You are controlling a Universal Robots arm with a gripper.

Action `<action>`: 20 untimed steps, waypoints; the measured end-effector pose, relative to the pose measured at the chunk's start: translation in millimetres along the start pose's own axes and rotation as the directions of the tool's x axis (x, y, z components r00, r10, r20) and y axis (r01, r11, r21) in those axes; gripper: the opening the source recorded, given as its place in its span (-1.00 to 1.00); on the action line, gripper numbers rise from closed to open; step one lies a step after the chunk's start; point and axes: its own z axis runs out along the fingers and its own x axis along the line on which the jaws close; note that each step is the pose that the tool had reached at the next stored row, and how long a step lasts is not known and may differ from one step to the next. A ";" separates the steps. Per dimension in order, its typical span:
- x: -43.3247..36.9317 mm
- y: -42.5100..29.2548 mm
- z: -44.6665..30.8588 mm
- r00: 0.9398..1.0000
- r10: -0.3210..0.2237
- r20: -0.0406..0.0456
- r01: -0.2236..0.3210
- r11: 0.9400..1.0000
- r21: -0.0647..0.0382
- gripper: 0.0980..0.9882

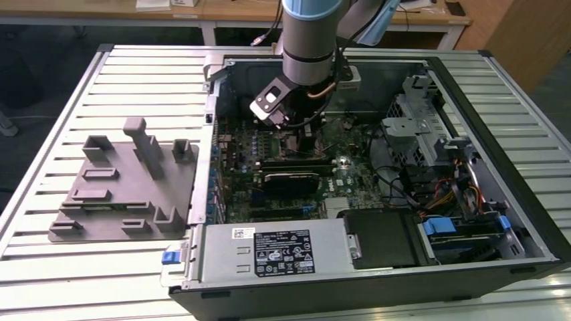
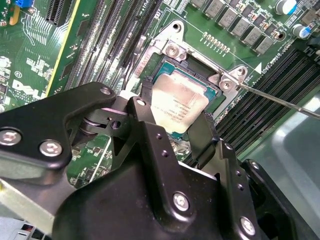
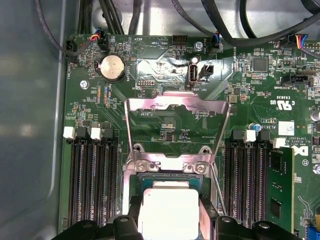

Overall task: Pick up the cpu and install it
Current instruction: 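Place the cpu into insertion slot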

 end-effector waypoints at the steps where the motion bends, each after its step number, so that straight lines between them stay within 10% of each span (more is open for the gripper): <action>1: 0.0 0.0 0.0 1.000 0.000 0.000 0.000 1.000 0.000 -0.02; 20: 0.0 0.3 0.1 1.000 0.000 0.000 0.000 1.000 0.000 0.01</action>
